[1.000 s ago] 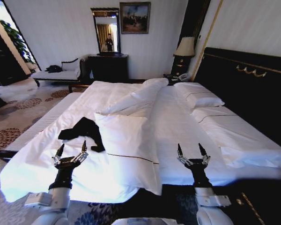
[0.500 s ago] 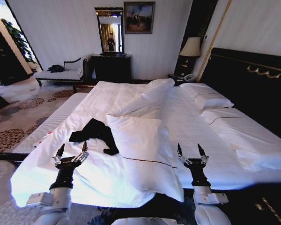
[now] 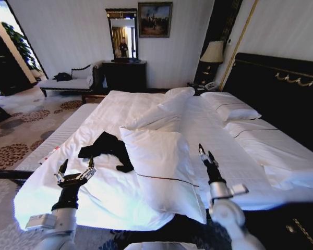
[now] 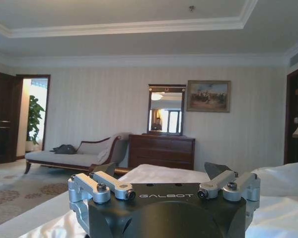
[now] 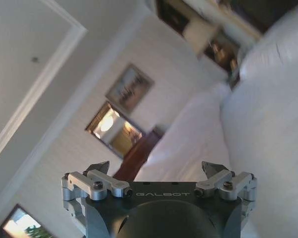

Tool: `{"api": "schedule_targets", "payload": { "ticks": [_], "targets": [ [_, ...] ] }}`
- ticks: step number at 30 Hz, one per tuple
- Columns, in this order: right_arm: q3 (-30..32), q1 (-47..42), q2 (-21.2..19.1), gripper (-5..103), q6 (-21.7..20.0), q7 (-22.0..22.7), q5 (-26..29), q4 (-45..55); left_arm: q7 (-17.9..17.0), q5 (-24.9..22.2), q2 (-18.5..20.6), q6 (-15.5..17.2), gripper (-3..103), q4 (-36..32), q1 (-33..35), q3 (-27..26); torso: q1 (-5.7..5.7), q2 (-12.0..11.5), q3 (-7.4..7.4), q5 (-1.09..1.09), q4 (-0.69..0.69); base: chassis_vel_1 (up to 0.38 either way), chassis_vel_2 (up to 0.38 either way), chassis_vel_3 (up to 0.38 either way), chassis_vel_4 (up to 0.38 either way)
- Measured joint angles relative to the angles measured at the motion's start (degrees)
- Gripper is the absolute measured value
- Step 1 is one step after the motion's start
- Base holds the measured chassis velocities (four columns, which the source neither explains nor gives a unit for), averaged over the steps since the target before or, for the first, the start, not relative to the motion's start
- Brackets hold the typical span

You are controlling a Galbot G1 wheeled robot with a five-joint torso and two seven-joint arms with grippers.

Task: Fold the clothes on the bed.

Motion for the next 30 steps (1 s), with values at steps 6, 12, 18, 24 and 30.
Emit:
{"api": "schedule_targets", "payload": {
  "ticks": [6, 12, 18, 24, 30],
  "targets": [
    [-3.17, 10.30, -3.32, 100, -7.27, 3.16, 8.59, -6.76, -0.03, 0.42, -0.71, -0.30, 100, 1.79, -0.30, -0.82, 0.00, 0.00, 0.00, 0.03, -0.01, 0.000, 0.000, 0.000, 0.000],
    [-7.26, 19.04, -3.77, 100, -12.41, 4.13, 13.43, -13.15, -0.09, 0.61, -1.18, 0.66, 100, 2.14, -0.31, -0.34, 0.00, 0.01, 0.00, 0.00, 0.01, 0.000, 0.000, 0.000, 0.000],
    [-9.80, 24.39, -3.07, 100, -18.42, 6.08, 19.79, -16.42, -0.31, 0.72, -1.23, 1.28, 100, 3.03, -0.39, -0.60, 0.00, 0.01, 0.00, 0.00, 0.00, 0.000, 0.000, 0.000, 0.000],
    [-13.10, 29.36, -0.67, 100, -22.47, 8.39, 21.24, -20.32, -0.50, 0.64, -1.45, 1.77, 100, 3.43, -0.73, -0.70, 0.00, 0.01, 0.00, 0.00, 0.00, 0.000, 0.000, 0.000, 0.000],
    [-16.08, 33.36, 1.33, 100, -24.13, 9.00, 21.42, -23.05, -0.67, 0.65, -1.64, 1.78, 100, 4.49, -1.34, -0.75, 0.01, 0.01, -0.01, -0.02, -0.02, 0.000, 0.000, 0.000, 0.000]
  ]
}}
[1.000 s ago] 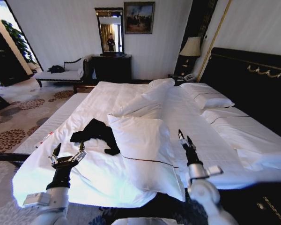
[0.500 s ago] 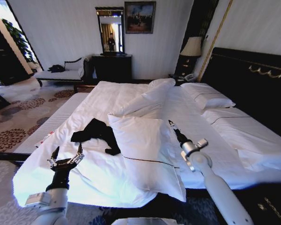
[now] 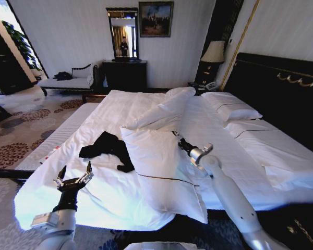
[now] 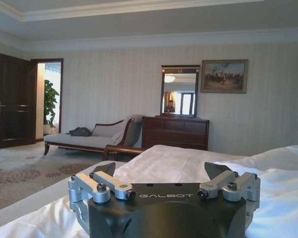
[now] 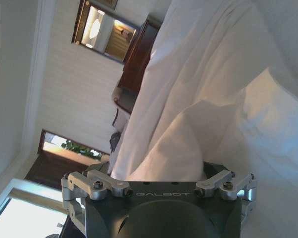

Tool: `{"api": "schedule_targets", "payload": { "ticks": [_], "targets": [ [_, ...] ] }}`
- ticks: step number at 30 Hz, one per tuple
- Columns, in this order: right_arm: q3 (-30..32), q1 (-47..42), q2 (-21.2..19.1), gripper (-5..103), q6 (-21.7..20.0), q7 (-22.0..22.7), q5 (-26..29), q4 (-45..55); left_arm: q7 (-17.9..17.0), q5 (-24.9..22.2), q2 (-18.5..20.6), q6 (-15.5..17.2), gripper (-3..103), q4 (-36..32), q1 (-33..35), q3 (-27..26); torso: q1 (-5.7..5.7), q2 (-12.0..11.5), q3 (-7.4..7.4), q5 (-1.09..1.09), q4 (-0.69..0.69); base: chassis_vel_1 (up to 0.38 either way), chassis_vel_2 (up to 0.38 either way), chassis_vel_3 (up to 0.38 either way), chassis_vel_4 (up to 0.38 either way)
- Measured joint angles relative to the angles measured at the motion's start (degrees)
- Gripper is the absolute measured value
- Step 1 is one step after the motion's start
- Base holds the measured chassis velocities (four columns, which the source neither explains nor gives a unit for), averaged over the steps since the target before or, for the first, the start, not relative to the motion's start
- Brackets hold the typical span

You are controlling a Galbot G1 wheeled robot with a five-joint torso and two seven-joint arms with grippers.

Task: Fold the clothes on the bed.

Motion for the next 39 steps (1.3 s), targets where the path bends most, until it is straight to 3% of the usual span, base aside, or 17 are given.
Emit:
{"api": "schedule_targets", "payload": {
  "ticks": [8, 16, 18, 19, 20, 21, 23, 26, 28, 32, 39],
  "targets": [
    [-5.25, 6.31, 3.33, 100, -0.54, 0.62, -3.10, -4.68, -0.10, -0.66, 0.03, -0.23, 100, 1.20, -0.64, -0.77, 0.00, 0.00, 0.00, 0.01, 0.02, 0.000, 0.000, 0.000, 0.000],
    [-9.78, 8.75, 2.06, 101, -2.56, 0.94, -5.27, -6.00, -0.16, -1.51, 0.15, -0.68, 100, 1.66, -0.80, -1.69, 0.00, 0.00, 0.00, 0.02, 0.01, 0.000, 0.000, 0.000, 0.000],
    [-10.39, 8.84, 1.82, 97, -2.96, 1.25, -5.59, -6.00, -0.16, -1.62, 0.16, -0.77, 100, 1.66, -0.80, -1.89, 0.00, 0.00, 0.00, 0.02, 0.00, 0.000, 0.000, 0.000, 0.000],
    [-10.96, 8.87, 1.73, 91, -3.28, 1.40, -6.06, -5.98, -0.17, -1.70, 0.18, -0.85, 100, 1.66, -0.78, -2.08, 0.00, 0.00, 0.00, 0.02, 0.00, 0.000, 0.000, 0.000, 0.000],
    [-11.37, 8.85, 2.04, 75, -3.61, 1.51, -6.86, -5.82, -0.19, -1.75, 0.13, -1.01, 100, 1.67, -0.70, -2.35, 0.00, 0.00, 0.00, 0.02, 0.01, 0.000, 0.000, 0.000, 0.000],
    [-11.37, 8.82, 2.13, 70, -3.66, 1.51, -7.12, -5.76, -0.19, -1.75, 0.09, -1.03, 100, 1.67, -0.68, -2.35, 0.00, 0.00, 0.00, 0.02, 0.01, 0.000, 0.000, 0.000, 0.000],
    [-11.37, 8.75, 2.17, 70, -3.68, 1.49, -7.47, -5.68, -0.20, -1.69, -0.02, -1.04, 100, 1.66, -0.63, -2.34, 0.00, 0.00, 0.00, 0.02, 0.01, 0.000, 0.000, 0.000, 0.000],
    [-11.00, 8.60, 2.12, 53, -3.65, 1.18, -7.80, -5.29, -0.21, -1.34, -0.28, -1.05, 100, 1.47, -0.40, -2.14, 0.00, 0.00, 0.00, 0.02, 0.01, 0.000, 0.000, 0.000, 0.000],
    [-10.74, 8.51, 2.09, 53, -3.51, 0.91, -7.86, -5.06, -0.21, -1.21, -0.35, -1.05, 100, 1.41, -0.33, -2.10, 0.00, 0.00, 0.00, 0.03, 0.01, 0.000, 0.000, 0.000, 0.000],
    [-8.36, 7.14, 2.19, 31, -2.03, -0.60, -7.88, -3.24, -0.22, -0.46, -0.63, -1.08, 100, 1.17, -0.14, -1.66, 0.00, 0.00, 0.00, 0.02, 0.02, 0.000, 0.000, 0.000, 0.000],
    [-1.17, 0.39, 1.25, 10, 0.16, -1.76, -7.44, 2.45, -0.22, -0.09, -0.63, -1.18, 100, 0.68, 0.07, -1.23, 0.00, 0.00, 0.00, 0.05, 0.04, 0.000, 0.000, 0.000, 0.000]
  ]
}}
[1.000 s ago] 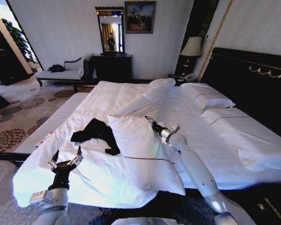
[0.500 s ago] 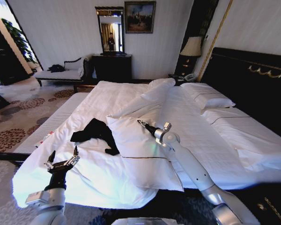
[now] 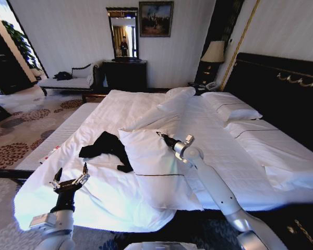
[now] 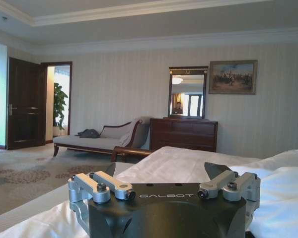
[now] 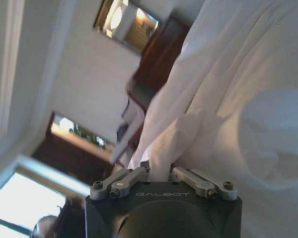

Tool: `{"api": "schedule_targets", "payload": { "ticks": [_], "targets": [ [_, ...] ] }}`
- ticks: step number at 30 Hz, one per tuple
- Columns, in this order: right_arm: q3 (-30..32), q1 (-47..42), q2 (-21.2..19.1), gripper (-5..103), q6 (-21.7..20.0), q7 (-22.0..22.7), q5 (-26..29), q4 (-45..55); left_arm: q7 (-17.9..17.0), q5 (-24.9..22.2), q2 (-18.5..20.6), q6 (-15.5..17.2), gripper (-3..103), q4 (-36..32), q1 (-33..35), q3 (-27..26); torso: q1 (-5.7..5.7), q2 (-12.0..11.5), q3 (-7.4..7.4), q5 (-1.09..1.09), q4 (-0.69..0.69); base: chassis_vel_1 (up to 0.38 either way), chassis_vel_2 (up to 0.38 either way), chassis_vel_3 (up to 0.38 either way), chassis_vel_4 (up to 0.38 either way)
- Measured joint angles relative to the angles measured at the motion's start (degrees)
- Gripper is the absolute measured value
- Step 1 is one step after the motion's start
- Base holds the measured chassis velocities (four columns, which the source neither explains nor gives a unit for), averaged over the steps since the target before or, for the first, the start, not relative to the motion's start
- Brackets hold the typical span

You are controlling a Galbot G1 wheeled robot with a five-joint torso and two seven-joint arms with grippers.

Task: Fold the clothes on the bed.

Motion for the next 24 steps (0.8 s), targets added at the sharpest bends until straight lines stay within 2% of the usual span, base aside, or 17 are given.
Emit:
{"api": "schedule_targets", "payload": {
  "ticks": [2, 3, 8, 9, 14, 17, 18, 22, 24],
  "targets": [
    [4.97, -5.42, -1.45, 2, 1.02, -0.24, 0.87, 4.78, 0.00, -0.20, 0.26, 0.00, 100, -0.26, -0.07, 0.09, 0.00, 0.00, 0.00, 0.00, -0.04, 0.000, 0.000, 0.000, 0.000],
    [4.97, -5.42, -1.45, 2, 1.02, -0.24, 0.87, 4.78, 0.00, -0.20, 0.26, 0.00, 100, -0.26, -0.07, 0.09, 0.00, 0.00, 0.00, 0.00, -0.04, 0.000, 0.000, 0.000, 0.000],
    [15.35, -16.85, -3.12, 1, 3.96, -1.41, 1.16, 14.67, 0.00, -1.02, 0.92, -0.09, 100, -0.64, -0.59, 0.49, -0.01, 0.01, -0.01, 0.00, -0.04, 0.000, 0.000, 0.000, 0.000],
    [15.35, -16.85, -3.12, 1, 3.96, -1.41, 1.16, 14.67, 0.00, -1.02, 0.92, -0.09, 100, -0.64, -0.59, 0.49, -0.01, 0.01, -0.01, 0.00, -0.04, 0.000, 0.000, 0.000, 0.000],
    [23.70, -23.40, -2.04, 1, 6.56, -1.63, 1.15, 21.35, 0.00, -2.25, 1.85, -0.09, 100, -1.04, -1.29, 0.51, -0.01, 0.01, -0.01, -0.02, -0.02, 0.000, 0.000, 0.000, 0.000],
    [29.96, -29.08, -1.02, 1, 9.87, -1.37, -1.38, 24.64, 0.01, -3.44, 2.56, -0.09, 100, -1.21, -1.83, 0.31, -0.01, 0.01, -0.01, -0.02, -0.01, 0.000, 0.000, 0.000, 0.000],
    [29.96, -29.08, -1.02, 1, 9.87, -1.37, -1.38, 24.64, 0.01, -3.44, 2.56, -0.09, 100, -1.21, -1.83, 0.31, -0.01, 0.01, -0.01, -0.02, -0.01, 0.000, 0.000, 0.000, 0.000],
    [37.21, -36.16, 2.06, 1, 12.69, -0.27, -3.71, 28.92, 0.00, -4.57, 2.97, -0.09, 100, -0.97, -2.85, 0.40, -0.01, 0.02, -0.01, 0.00, -0.04, 0.000, 0.000, 0.000, 0.000],
    [38.90, -37.48, 3.09, 1, 13.26, 0.21, -3.88, 30.00, 0.00, -4.60, 2.95, -0.09, 100, -0.83, -3.17, 0.67, -0.01, 0.01, -0.01, -0.03, -0.03, 0.000, 0.000, 0.000, 0.000]
  ]
}}
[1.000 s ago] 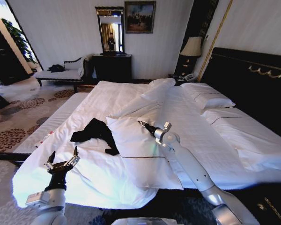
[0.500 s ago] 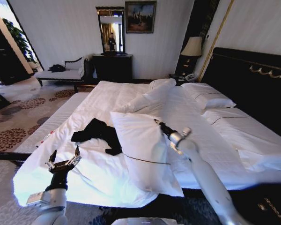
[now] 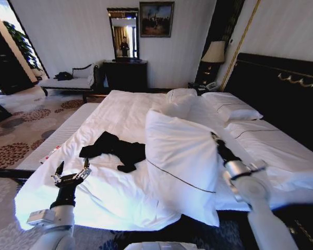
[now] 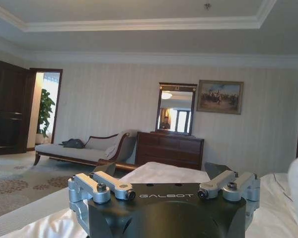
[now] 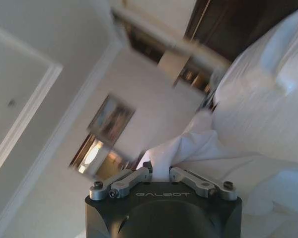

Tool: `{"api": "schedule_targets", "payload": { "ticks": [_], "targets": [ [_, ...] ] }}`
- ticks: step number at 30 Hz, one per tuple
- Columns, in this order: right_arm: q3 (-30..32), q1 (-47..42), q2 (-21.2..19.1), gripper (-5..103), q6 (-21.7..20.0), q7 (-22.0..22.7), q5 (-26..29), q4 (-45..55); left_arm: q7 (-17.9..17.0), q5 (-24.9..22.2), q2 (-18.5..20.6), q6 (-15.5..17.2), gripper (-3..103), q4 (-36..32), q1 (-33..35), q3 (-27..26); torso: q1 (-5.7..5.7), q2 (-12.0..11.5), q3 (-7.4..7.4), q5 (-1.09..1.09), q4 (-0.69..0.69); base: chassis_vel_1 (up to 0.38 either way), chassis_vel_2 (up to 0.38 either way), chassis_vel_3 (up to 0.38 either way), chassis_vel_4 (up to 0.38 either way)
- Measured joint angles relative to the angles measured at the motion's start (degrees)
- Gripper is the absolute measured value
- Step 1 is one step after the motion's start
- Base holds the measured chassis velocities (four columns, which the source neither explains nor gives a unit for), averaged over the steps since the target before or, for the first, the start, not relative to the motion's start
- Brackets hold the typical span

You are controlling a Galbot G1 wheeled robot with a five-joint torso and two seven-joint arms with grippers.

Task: Fold the clothes on the bed.

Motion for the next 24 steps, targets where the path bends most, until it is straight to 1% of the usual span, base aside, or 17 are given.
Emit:
{"api": "schedule_targets", "payload": {
  "ticks": [3, 4, 7, 8, 11, 12, 13, 15, 17, 18, 20, 21, 23, 24],
  "targets": [
    [5.93, -3.67, 3.03, 1, 2.22, 2.60, -0.58, 2.97, 0.00, -0.01, -0.25, -0.01, 100, 0.31, -0.81, 1.25, 0.00, 0.00, 0.00, 0.00, 0.01, 0.000, 0.000, 0.000, 0.000],
    [5.93, -3.67, 3.03, 1, 2.22, 2.60, -0.58, 2.97, 0.00, -0.01, -0.25, -0.01, 100, 0.31, -0.81, 1.25, 0.00, 0.00, 0.00, 0.00, 0.01, 0.000, 0.000, 0.000, 0.000],
    [12.00, -7.45, 5.17, 1, 4.95, 5.60, -2.81, 5.58, 0.00, -0.64, -0.23, -0.16, 100, 0.62, -1.49, 1.58, 0.00, 0.00, 0.00, 0.02, 0.00, 0.000, 0.000, 0.000, 0.000],
    [12.00, -7.45, 5.17, 1, 4.95, 5.60, -2.81, 5.58, 0.00, -0.64, -0.23, -0.16, 100, 0.62, -1.49, 1.58, 0.00, 0.00, 0.00, 0.02, 0.00, 0.000, 0.000, 0.000, 0.000],
    [17.37, -10.57, 6.64, 1, 6.97, 9.17, -3.42, 8.07, 0.00, -1.93, 0.02, -0.17, 100, 0.86, -2.07, 1.26, 0.00, 0.00, 0.00, 0.02, -0.01, 0.000, 0.000, 0.000, 0.000],
    [17.37, -10.57, 6.64, 1, 6.97, 9.17, -3.42, 8.07, 0.00, -1.93, 0.02, -0.17, 100, 0.86, -2.07, 1.26, 0.00, 0.00, 0.00, 0.02, -0.01, 0.000, 0.000, 0.000, 0.000],
    [19.34, -11.76, 7.18, 1, 7.71, 11.03, -3.65, 8.98, 0.00, -2.26, 0.07, -0.17, 100, 1.02, -2.39, 1.16, 0.00, 0.00, 0.00, 0.01, 0.00, 0.000, 0.000, 0.000, 0.000],
    [21.74, -13.36, 7.95, 1, 8.71, 13.75, -4.14, 10.19, 0.00, -2.56, 0.10, -0.17, 100, 1.33, -2.94, 1.13, 0.00, 0.00, 0.00, 0.01, 0.00, 0.000, 0.000, 0.000, 0.000],
    [23.79, -14.29, 8.54, 1, 9.35, 17.37, -4.77, 10.89, 0.00, -2.72, 0.06, -0.16, 100, 1.63, -3.50, 1.23, 0.00, 0.00, 0.00, 0.00, 0.00, 0.000, 0.000, 0.000, 0.000],
    [23.79, -14.29, 8.54, 1, 9.35, 17.37, -4.77, 10.89, 0.00, -2.72, 0.06, -0.16, 100, 1.63, -3.50, 1.23, 0.00, 0.00, 0.00, 0.00, 0.00, 0.000, 0.000, 0.000, 0.000],
    [25.24, -14.95, 8.80, 1, 9.51, 23.76, -8.18, 10.19, 0.00, -2.89, -0.06, -0.13, 100, 2.24, -4.24, 1.40, 0.00, 0.00, 0.01, 0.00, 0.01, 0.000, 0.000, 0.000, 0.000],
    [25.24, -14.95, 8.80, 1, 9.51, 23.76, -8.18, 10.19, 0.00, -2.89, -0.06, -0.13, 100, 2.24, -4.24, 1.40, 0.00, 0.00, 0.01, 0.00, 0.01, 0.000, 0.000, 0.000, 0.000],
    [24.99, -15.88, 9.53, 1, 9.69, 28.59, -14.00, 7.79, 0.00, -3.12, -0.16, -0.16, 100, 3.00, -4.94, 1.50, 0.00, -0.01, 0.01, 0.00, 0.01, 0.000, 0.000, 0.000, 0.000],
    [24.61, -16.17, 9.97, 1, 9.70, 30.58, -15.64, 6.59, 0.00, -3.23, -0.16, -0.17, 100, 3.19, -5.08, 1.50, 0.00, -0.01, 0.01, 0.00, 0.00, 0.000, 0.000, 0.000, 0.000]
  ]
}}
